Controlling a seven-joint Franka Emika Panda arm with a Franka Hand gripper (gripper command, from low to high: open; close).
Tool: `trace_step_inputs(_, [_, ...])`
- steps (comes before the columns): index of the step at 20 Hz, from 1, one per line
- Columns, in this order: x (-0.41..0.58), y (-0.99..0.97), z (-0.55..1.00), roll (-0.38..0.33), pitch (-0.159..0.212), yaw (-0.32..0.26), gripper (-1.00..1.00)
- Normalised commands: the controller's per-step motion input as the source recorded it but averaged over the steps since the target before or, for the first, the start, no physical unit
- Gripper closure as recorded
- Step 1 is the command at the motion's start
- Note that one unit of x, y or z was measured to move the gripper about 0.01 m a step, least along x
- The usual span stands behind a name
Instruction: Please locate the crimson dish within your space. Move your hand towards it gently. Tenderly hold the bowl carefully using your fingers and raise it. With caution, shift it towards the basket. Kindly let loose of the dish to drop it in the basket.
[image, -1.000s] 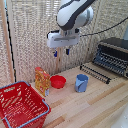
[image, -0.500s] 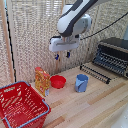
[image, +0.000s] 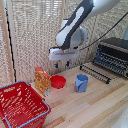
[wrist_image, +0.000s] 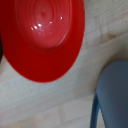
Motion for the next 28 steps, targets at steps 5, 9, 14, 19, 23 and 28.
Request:
trace_step_inputs(5, [0.262, -0.03, -0.38, -0.039, 0.122, -0.075, -1.0])
trace_step_inputs(9, [0.285, -0.11, -0.35, -0.039, 0.078, -0.004, -1.0])
trace_step_inputs(14, [0.134, -0.15, -0.23, -0.017, 0.042, 0.011, 1.0])
trace_step_inputs(19, [0.061, -0.08, -0.02, 0.0, 0.016, 0.006, 1.0])
trace_step_inputs(23, [0.0, 0.0, 0.0, 0.0, 0.001, 0.0, 1.0])
trace_step_inputs(28, [0.0, 0.0, -0.02, 0.0, 0.0, 0.0, 1.0])
